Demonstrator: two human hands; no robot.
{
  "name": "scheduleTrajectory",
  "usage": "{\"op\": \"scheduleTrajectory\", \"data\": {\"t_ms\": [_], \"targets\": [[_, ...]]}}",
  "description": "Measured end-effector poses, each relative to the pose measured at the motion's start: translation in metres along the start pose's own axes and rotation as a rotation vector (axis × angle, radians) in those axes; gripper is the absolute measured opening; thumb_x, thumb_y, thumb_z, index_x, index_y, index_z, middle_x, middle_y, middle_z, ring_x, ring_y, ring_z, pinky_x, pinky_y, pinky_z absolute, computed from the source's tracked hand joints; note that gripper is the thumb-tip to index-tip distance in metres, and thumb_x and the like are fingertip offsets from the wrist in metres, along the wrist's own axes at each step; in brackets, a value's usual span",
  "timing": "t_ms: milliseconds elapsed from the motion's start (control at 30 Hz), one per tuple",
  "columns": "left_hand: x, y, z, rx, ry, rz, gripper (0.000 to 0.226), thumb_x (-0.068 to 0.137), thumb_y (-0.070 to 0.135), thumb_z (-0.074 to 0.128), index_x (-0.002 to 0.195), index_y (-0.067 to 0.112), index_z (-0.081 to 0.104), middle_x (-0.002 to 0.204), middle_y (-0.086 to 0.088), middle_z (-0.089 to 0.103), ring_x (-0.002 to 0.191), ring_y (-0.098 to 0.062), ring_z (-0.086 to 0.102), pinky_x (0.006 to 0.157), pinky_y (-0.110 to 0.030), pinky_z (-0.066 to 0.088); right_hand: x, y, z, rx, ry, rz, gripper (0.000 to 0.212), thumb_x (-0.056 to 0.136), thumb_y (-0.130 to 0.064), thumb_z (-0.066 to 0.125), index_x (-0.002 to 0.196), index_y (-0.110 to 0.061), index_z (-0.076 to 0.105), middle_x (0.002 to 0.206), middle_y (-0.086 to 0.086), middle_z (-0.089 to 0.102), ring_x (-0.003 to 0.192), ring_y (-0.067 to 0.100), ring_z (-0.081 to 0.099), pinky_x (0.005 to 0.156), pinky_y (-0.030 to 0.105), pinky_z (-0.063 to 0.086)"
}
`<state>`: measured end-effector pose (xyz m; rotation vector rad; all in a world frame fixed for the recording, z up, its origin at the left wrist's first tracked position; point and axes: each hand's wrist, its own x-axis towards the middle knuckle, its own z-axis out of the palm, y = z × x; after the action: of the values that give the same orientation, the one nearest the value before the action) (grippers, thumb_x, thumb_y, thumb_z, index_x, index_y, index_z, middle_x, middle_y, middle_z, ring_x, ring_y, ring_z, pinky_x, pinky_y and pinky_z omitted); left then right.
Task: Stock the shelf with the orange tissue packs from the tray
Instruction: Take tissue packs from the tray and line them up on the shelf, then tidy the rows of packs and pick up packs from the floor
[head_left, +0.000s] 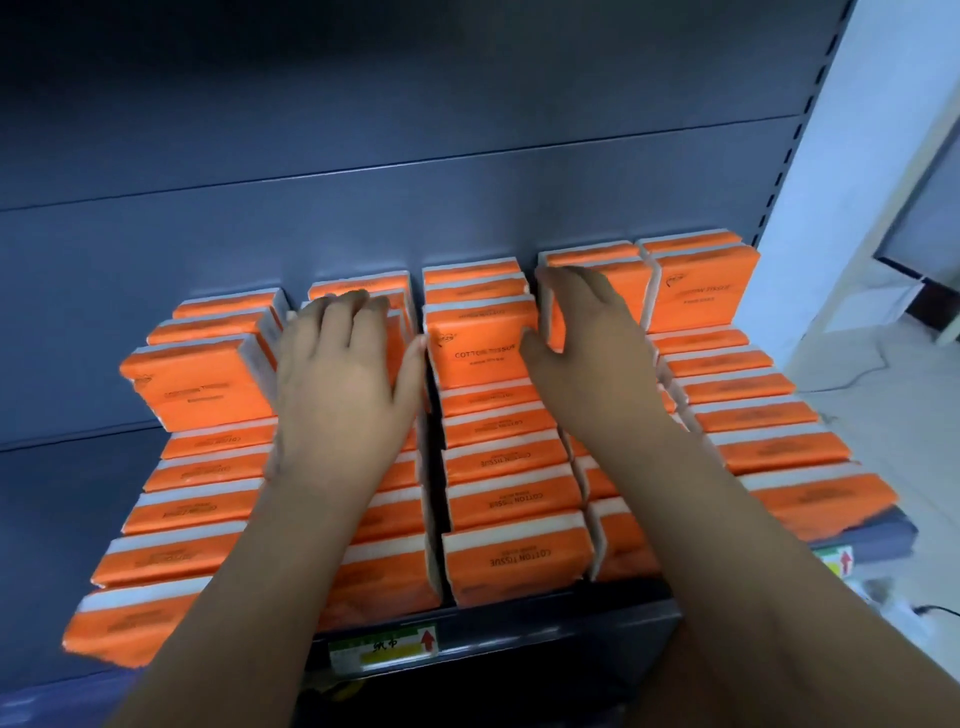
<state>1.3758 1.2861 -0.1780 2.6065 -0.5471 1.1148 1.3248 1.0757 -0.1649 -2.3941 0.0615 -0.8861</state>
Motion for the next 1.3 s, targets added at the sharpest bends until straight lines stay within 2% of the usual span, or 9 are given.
{"op": "scheduleTrajectory", "data": {"t_ms": [100, 233, 400, 567, 733, 867, 967, 1133, 1300], "targets": [[0.004, 0.030, -0.005, -0.033, -0.008, 0.050, 0.055, 0.105, 0.047, 0.045, 0.135, 0.003, 0.059, 0.135, -0.019, 0.060, 0.129, -0.043, 0.051, 0.114, -0.054, 0.036, -0.010, -0.006, -0.021, 0.028, 0.045, -0.037, 0.051, 0.092, -0.023, 0.059, 0.140, -0.008, 0.056, 0.136, 0.011, 0.059, 0.130, 0.031, 0.052, 0.107, 0.040, 0.044], [-0.001, 0.075, -0.016, -0.149, -0.045, 0.078, 0.057, 0.104, 0.046, 0.045, 0.136, 0.001, 0.058, 0.140, -0.022, 0.059, 0.133, -0.044, 0.050, 0.116, -0.054, 0.034, -0.034, -0.001, -0.056, -0.006, 0.120, 0.053, 0.054, 0.097, -0.031, 0.055, 0.145, -0.007, 0.052, 0.142, 0.012, 0.056, 0.139, 0.031, 0.044, 0.117, 0.037, 0.035], [-0.026, 0.155, -0.040, -0.264, -0.121, 0.161, 0.056, 0.102, 0.047, 0.045, 0.136, 0.004, 0.060, 0.140, -0.017, 0.060, 0.132, -0.041, 0.051, 0.116, -0.053, 0.035, -0.084, 0.019, -0.116, -0.152, 0.182, 0.183, 0.058, 0.103, -0.039, 0.051, 0.152, -0.008, 0.045, 0.155, 0.013, 0.047, 0.151, 0.033, 0.031, 0.124, 0.045, 0.028], [-0.069, 0.267, -0.051, -0.397, -0.221, 0.353, 0.054, 0.099, 0.046, 0.049, 0.125, 0.002, 0.064, 0.129, -0.020, 0.066, 0.120, -0.042, 0.058, 0.105, -0.054, 0.044, -0.180, 0.061, -0.192, -0.296, 0.257, 0.373, 0.058, 0.102, -0.040, 0.051, 0.152, -0.011, 0.045, 0.158, 0.011, 0.045, 0.153, 0.032, 0.029, 0.122, 0.048, 0.030], [-0.121, 0.377, -0.063, -0.481, -0.354, 0.620, 0.052, 0.097, 0.045, 0.060, 0.128, 0.004, 0.062, 0.130, -0.019, 0.065, 0.122, -0.042, 0.057, 0.109, -0.056, 0.041, -0.296, 0.102, -0.256, -0.403, 0.259, 0.623, 0.057, 0.104, -0.040, 0.050, 0.152, -0.008, 0.045, 0.158, 0.011, 0.044, 0.154, 0.032, 0.027, 0.124, 0.043, 0.025], [-0.193, 0.447, -0.060, -0.551, -0.578, 0.721, 0.047, 0.092, 0.051, 0.063, 0.115, 0.011, 0.064, 0.114, -0.012, 0.070, 0.109, -0.037, 0.060, 0.099, -0.047, 0.045, -0.392, 0.136, -0.283, -0.478, 0.230, 0.843, 0.058, 0.102, -0.038, 0.053, 0.151, -0.006, 0.045, 0.157, 0.014, 0.045, 0.153, 0.036, 0.029, 0.123, 0.046, 0.028], [-0.260, 0.477, -0.042, -0.556, -0.836, 0.760, 0.058, 0.085, 0.064, 0.067, 0.114, 0.014, 0.066, 0.106, -0.008, 0.073, 0.102, -0.037, 0.064, 0.090, -0.044, 0.049, -0.459, 0.157, -0.291, -0.475, 0.157, 1.054, 0.059, 0.104, -0.037, 0.050, 0.154, -0.009, 0.038, 0.161, 0.011, 0.039, 0.156, 0.032, 0.021, 0.126, 0.041, 0.021], [-0.336, 0.501, -0.003, -0.388, -1.110, 0.870, 0.067, 0.085, 0.066, 0.066, 0.121, 0.010, 0.062, 0.119, -0.014, 0.069, 0.111, -0.040, 0.062, 0.093, -0.043, 0.048, -0.551, 0.192, -0.274, -0.382, 0.086, 1.369, 0.054, 0.104, -0.032, 0.051, 0.152, -0.010, 0.040, 0.158, 0.008, 0.043, 0.154, 0.029, 0.025, 0.124, 0.038, 0.024], [-0.374, 0.511, 0.045, -0.286, -1.345, 0.818, 0.066, 0.089, 0.069, 0.058, 0.125, 0.014, 0.059, 0.122, -0.013, 0.068, 0.115, -0.039, 0.061, 0.095, -0.043, 0.050, -0.596, 0.232, -0.229, -0.254, -0.061, 1.554, 0.047, 0.102, -0.029, 0.052, 0.145, -0.010, 0.047, 0.149, 0.012, 0.049, 0.140, 0.029, 0.041, 0.110, 0.037, 0.036]]}}
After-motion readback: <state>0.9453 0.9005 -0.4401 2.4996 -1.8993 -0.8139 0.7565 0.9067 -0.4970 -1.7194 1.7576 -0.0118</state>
